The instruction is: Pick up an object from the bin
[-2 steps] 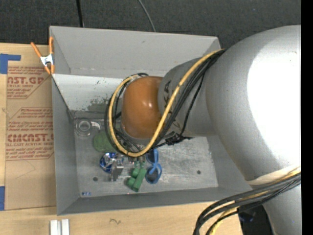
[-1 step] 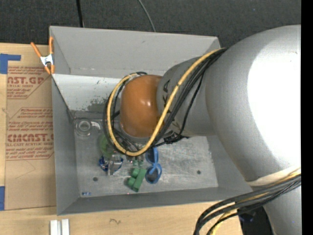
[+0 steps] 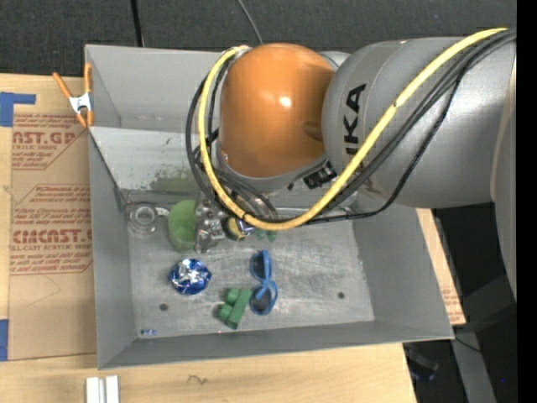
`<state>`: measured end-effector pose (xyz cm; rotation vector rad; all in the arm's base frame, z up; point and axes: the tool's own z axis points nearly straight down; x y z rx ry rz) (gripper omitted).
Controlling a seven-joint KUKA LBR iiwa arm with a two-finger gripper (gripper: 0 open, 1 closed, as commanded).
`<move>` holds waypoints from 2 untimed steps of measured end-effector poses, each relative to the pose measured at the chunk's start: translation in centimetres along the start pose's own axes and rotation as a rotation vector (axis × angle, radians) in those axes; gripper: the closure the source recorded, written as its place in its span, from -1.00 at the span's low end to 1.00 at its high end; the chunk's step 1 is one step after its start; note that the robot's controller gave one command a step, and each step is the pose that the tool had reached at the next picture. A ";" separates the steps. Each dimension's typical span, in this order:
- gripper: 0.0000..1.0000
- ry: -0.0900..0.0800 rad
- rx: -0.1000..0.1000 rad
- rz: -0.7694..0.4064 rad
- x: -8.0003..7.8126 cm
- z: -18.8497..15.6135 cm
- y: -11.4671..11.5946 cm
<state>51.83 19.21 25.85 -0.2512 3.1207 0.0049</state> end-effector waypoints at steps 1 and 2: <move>-1.00 0.008 0.001 0.001 0.1 0.5 -0.1; -1.00 0.020 0.002 -0.112 4.0 9.8 -3.3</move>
Offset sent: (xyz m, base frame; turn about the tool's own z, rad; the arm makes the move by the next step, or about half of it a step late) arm 0.0000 0.0000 0.0000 0.0000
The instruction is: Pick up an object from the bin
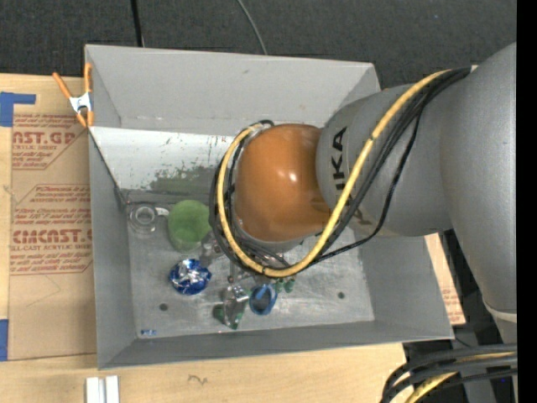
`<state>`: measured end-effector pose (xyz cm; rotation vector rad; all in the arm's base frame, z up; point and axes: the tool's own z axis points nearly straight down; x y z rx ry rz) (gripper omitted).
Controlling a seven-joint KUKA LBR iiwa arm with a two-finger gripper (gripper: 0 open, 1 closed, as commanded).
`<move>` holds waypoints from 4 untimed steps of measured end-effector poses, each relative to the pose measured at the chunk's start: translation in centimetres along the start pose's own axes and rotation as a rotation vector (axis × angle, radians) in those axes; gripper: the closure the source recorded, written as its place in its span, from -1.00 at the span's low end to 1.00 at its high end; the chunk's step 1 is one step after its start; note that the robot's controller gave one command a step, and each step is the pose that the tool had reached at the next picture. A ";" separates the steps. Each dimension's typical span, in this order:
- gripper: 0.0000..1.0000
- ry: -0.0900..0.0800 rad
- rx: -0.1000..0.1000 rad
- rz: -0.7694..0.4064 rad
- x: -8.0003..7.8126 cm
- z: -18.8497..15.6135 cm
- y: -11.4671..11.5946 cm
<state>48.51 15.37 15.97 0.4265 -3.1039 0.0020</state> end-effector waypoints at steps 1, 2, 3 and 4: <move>-1.00 -0.009 -0.003 0.016 -5.4 7.7 4.1; -1.00 -0.013 -0.006 0.011 -6.7 8.7 -2.1; -1.00 -0.016 0.000 -0.072 -4.9 8.5 0.3; 1.00 -0.011 -0.001 -0.071 -4.9 8.5 0.3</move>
Offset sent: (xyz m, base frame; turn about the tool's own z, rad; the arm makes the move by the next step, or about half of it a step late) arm 0.0410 0.0505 -0.0724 0.0207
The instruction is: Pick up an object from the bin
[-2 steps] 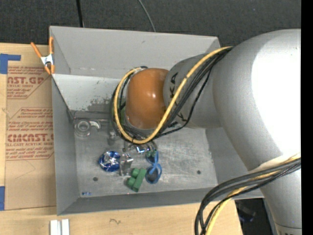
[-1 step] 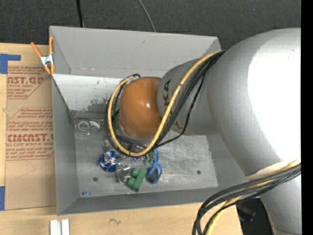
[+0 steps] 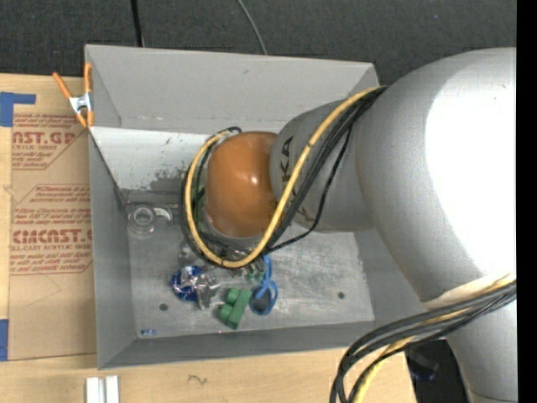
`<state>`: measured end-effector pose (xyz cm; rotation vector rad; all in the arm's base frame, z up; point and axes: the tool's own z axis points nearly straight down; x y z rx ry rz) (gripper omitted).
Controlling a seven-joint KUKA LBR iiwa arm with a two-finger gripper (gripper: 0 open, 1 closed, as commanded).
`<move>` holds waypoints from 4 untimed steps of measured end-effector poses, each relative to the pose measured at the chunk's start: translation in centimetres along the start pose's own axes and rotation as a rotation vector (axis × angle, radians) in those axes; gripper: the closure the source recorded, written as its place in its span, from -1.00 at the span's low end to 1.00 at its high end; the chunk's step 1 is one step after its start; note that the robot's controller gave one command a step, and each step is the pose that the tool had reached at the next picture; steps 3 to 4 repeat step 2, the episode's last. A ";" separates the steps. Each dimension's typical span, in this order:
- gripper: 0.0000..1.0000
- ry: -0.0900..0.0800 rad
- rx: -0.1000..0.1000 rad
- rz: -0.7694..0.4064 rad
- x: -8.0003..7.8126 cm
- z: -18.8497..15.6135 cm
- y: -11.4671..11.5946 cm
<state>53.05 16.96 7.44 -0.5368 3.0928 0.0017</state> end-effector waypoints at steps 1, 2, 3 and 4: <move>1.00 -0.005 0.001 -0.421 0.3 -12.3 -0.7; 1.00 -0.009 0.003 -0.420 -0.7 -21.0 -1.4; 1.00 -0.009 0.003 -0.420 -0.7 -21.0 -1.4; 1.00 -0.009 0.003 -0.420 -0.7 -21.0 -1.4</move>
Offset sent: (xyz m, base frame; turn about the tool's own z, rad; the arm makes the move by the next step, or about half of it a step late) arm -0.0017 -0.0086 0.1203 -0.4206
